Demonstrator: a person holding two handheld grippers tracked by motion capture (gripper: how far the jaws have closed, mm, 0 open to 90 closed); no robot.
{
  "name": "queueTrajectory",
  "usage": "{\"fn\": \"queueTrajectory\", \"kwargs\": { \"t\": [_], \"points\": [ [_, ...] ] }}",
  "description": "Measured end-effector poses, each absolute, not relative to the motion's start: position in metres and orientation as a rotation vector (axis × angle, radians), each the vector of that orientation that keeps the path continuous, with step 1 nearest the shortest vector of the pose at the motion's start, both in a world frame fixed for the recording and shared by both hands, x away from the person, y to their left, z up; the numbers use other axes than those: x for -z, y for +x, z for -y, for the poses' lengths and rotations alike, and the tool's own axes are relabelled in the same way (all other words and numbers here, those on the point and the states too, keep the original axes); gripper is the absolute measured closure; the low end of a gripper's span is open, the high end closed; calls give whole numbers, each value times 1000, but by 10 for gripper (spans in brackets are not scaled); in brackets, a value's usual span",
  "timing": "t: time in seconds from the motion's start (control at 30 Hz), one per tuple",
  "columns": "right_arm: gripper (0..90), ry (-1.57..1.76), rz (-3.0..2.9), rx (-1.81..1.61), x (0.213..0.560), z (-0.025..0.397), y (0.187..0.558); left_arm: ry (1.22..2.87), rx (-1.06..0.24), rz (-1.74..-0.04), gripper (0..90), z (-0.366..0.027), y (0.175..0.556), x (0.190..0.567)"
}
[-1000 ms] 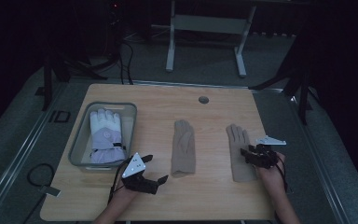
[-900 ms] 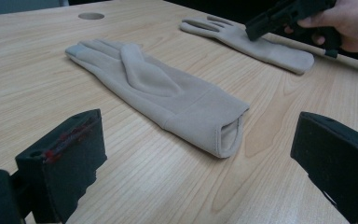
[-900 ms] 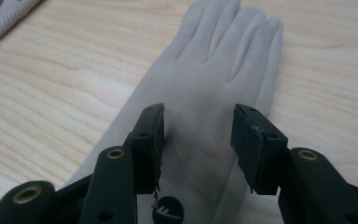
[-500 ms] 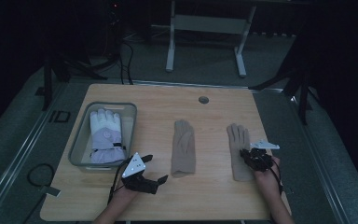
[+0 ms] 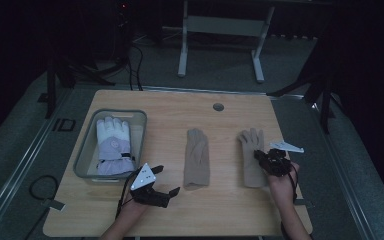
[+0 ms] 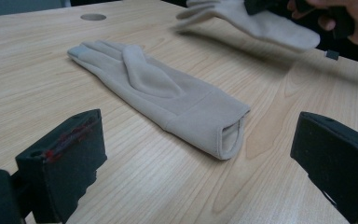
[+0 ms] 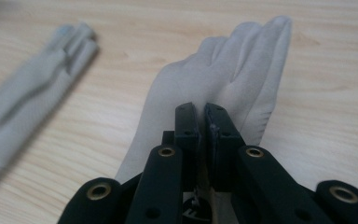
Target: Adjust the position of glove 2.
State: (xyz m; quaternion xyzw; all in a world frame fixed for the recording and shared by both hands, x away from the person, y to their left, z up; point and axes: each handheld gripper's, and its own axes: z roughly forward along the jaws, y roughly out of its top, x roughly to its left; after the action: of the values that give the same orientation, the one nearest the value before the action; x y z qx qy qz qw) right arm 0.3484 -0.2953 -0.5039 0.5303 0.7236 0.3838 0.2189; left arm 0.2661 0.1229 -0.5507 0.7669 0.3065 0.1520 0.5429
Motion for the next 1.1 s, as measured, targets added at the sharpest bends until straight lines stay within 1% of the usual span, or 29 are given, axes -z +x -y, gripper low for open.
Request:
{"fn": "queueTrajectory", "kwargs": {
  "t": [0.17,0.27,0.3,0.33,0.53,0.9,1.1],
  "points": [
    [844,1463,-1951,-1080,485,273,350,1817,-363,-726,30,-123,266,550],
    [844,1465,-1937,-1089,481,264,351,1816,-365,-724,30,-123,266,550],
    [844,1473,-1925,-1106,475,254,352,1813,-363,-724,30,-124,265,549],
    [844,1473,-1925,-1106,475,254,352,1813,-363,-724,30,-124,265,549],
    [843,1464,-1913,-1187,463,220,354,1809,-366,-723,30,-125,265,548],
    [843,1452,-1954,-1236,461,158,360,1809,-366,-709,30,-125,263,547],
    [842,1470,-1971,-1253,465,135,362,1809,-364,-701,30,-126,262,547]
  ]
}}
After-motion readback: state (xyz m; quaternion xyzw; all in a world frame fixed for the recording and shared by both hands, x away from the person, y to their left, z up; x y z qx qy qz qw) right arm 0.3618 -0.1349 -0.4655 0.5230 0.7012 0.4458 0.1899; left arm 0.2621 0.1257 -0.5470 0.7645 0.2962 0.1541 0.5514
